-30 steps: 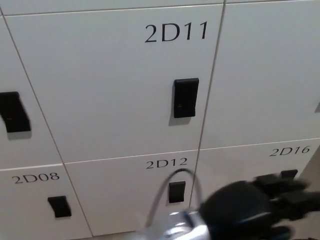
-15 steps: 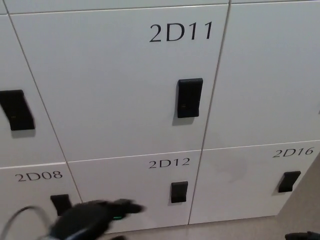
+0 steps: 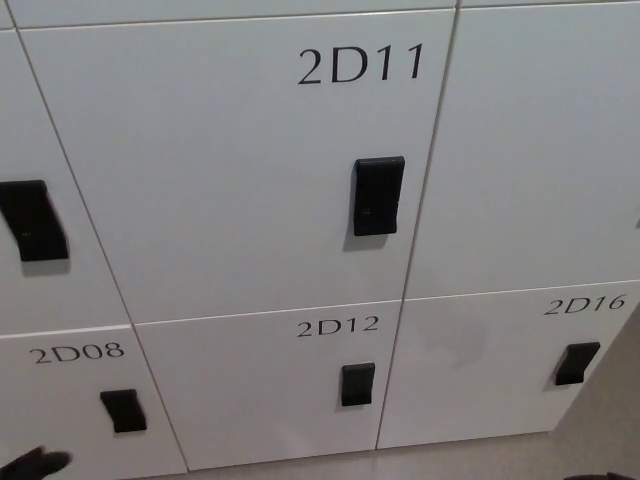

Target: The robot uses its left hand to push the door of an open cabinet towards the right and closes it

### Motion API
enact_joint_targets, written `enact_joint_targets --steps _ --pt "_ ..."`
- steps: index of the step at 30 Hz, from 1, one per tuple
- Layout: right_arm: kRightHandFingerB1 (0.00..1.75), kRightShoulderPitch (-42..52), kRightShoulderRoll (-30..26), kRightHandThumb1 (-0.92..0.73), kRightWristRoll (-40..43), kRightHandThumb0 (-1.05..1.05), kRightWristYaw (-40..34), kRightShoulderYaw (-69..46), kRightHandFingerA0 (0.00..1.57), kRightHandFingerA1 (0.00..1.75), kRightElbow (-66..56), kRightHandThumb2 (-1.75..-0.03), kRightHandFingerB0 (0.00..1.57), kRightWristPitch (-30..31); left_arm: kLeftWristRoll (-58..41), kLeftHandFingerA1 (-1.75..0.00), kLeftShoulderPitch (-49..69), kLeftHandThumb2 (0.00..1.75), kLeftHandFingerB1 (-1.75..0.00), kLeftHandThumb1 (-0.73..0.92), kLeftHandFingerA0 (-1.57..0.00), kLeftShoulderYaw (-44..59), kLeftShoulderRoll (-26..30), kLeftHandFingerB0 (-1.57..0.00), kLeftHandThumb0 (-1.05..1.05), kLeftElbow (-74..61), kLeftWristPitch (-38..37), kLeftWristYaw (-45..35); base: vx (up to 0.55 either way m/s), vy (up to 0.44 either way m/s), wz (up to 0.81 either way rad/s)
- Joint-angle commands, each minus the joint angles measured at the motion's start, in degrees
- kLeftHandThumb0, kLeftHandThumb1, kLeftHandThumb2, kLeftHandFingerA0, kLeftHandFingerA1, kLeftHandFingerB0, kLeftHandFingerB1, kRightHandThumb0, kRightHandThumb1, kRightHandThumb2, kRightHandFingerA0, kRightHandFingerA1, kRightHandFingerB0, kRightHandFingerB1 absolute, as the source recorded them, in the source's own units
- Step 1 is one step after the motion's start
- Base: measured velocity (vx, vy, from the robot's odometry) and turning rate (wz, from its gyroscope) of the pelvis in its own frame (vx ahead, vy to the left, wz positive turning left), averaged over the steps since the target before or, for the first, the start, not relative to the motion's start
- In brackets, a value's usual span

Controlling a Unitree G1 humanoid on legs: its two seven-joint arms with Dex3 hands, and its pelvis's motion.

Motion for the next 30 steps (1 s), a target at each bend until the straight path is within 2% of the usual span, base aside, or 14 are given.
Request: enact_joint_targets --steps 1,2,5,6,7,8,9,10,24,25,29,30 --pt "0.33 2.4 -0.2 -0.85 0.8 -0.48 -1.2 -1.0 0.36 0.38 0.1 -0.65 0.29 -1.7 -8.6 -0.34 -4.4 0.69 -0.30 0.92 -0.38 6.0 0.1 -0.29 -0.66 11.8 0.4 -5.1 0.00 0.000 0.00" --pt "0.33 2.5 -0.3 -0.85 0.2 -0.50 -1.7 -0.6 0.37 0.38 0.2 -0.65 0.30 -1.5 -8.6 -0.38 -4.9 0.77 -0.33 0.83 -0.37 6.2 0.0 -0.26 -0.75 12.4 0.9 -5.4 0.00 0.000 0.00" --pt "0.33 3.1 -0.5 -0.85 0.2 -0.49 -1.4 -0.6 0.36 0.37 0.2 -0.65 0.29 -1.3 -8.0 -0.38 -6.4 0.77 -0.34 0.83 -0.37 6.1 -0.5 -0.26 -0.76 14.8 1.1 -6.3 0.00 0.000 0.00" --pt "0.33 3.0 -0.5 -0.85 0.2 -0.49 -1.5 -0.6 0.36 0.37 0.3 -0.65 0.29 -1.0 -7.9 -0.35 -6.6 0.69 -0.31 0.92 -0.41 6.0 -0.6 -0.31 -0.71 15.1 1.3 -6.3 0.00 0.000 0.00" --pt "0.33 2.8 -0.6 -0.84 0.0 -0.49 -1.7 -0.4 0.37 0.37 0.3 -0.65 0.30 -0.8 -8.0 -0.35 -6.9 0.69 -0.31 0.92 -0.41 6.0 -0.7 -0.31 -0.71 15.5 1.4 -6.2 0.00 0.000 0.00" --pt "0.45 2.7 -0.6 -0.66 -0.2 -0.51 -1.8 -0.3 0.33 0.54 0.3 -0.99 0.18 -0.6 -8.2 -0.38 -7.1 0.78 -0.34 0.82 -0.37 6.1 -0.8 -0.26 -0.77 15.9 1.5 -6.4 0.00 0.000 0.00" --pt "0.45 2.6 -0.6 -0.66 -0.2 -0.51 -1.9 -0.2 0.33 0.54 0.3 -0.99 0.18 -0.5 -8.4 -0.38 -7.2 0.78 -0.34 0.82 -0.37 6.1 -0.8 -0.26 -0.77 16.0 1.5 -6.6 0.00 0.000 0.00" --pt "0.33 2.6 -0.6 -0.84 -0.2 -0.49 -1.9 -0.3 0.36 0.37 0.3 -0.65 0.30 -0.6 -8.5 -0.38 -7.3 0.75 -0.33 0.82 -0.38 6.1 -0.8 -0.28 -0.75 16.3 1.4 -6.7 0.00 0.000 0.00" --pt "0.33 2.9 -0.8 -0.84 0.1 -0.49 -1.4 -0.5 0.36 0.37 0.3 -0.65 0.30 -0.6 -9.1 -0.38 -7.2 0.77 -0.34 0.80 -0.37 5.3 -1.0 -0.28 -0.76 16.9 0.7 -7.3 0.00 0.000 0.00" --pt "0.46 2.9 -0.8 -0.66 -0.3 -0.53 -1.8 -0.2 0.33 0.54 0.2 -0.99 0.20 -0.7 -9.0 -0.38 -7.0 0.77 -0.34 0.81 -0.36 5.1 -1.0 -0.27 -0.76 16.7 0.6 -7.2 0.00 0.000 0.00" --pt "0.46 3.2 -0.7 -0.66 0.2 -0.53 -1.3 -0.4 0.32 0.53 0.0 -0.98 0.21 -1.2 -8.8 -0.38 -6.6 0.76 -0.34 0.81 -0.37 4.4 -0.8 -0.28 -0.74 16.5 0.4 -6.8 0.00 0.000 0.00" --pt "0.34 3.2 -0.7 -0.84 0.2 -0.48 -1.1 -0.4 0.35 0.38 0.0 -0.65 0.31 -1.1 -8.9 -0.38 -6.6 0.77 -0.34 0.80 -0.37 4.4 -0.8 -0.29 -0.74 16.5 0.3 -6.9 0.00 0.000 0.00"
